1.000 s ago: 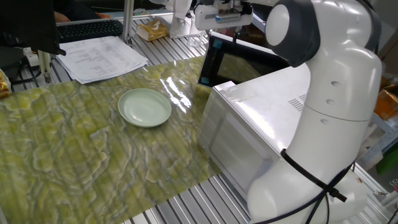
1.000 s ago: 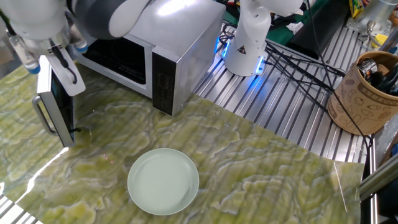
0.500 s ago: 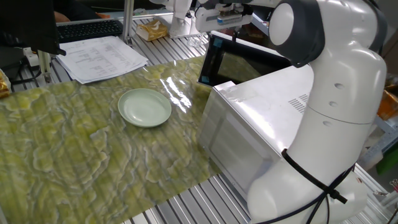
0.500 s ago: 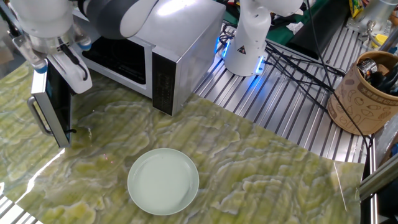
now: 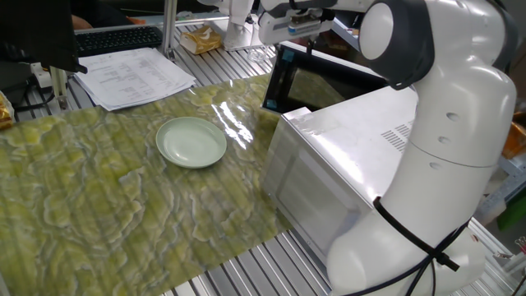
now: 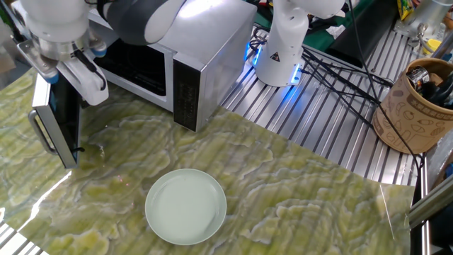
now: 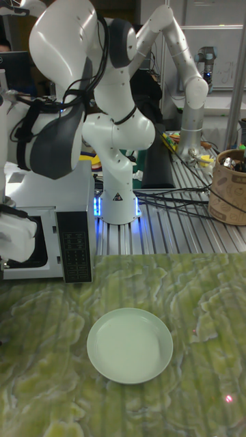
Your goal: Put the bowl into the microwave
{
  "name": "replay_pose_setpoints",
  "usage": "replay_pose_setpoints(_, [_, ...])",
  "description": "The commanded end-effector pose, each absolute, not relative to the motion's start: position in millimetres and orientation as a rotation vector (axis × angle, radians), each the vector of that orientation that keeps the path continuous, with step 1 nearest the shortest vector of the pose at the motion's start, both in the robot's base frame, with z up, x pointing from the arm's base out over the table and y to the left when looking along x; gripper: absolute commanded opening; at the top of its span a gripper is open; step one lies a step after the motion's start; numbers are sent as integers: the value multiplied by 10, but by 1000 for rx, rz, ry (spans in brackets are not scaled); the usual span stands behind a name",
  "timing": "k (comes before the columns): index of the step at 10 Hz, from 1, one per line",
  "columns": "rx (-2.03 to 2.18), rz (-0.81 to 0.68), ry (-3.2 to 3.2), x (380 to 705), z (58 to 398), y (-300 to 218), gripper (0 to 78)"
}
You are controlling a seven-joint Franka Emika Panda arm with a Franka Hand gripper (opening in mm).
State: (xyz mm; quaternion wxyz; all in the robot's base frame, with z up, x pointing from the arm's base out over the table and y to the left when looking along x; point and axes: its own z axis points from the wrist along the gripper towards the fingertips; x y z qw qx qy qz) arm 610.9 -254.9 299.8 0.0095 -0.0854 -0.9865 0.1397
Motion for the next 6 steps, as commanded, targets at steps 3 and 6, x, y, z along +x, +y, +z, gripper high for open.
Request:
replay_pose_setpoints(3, [-301,383,-3060,6114,3019,-2552,774])
replay_pose_setpoints(6, [-345,343,-3048,6114,3019,-2552,774])
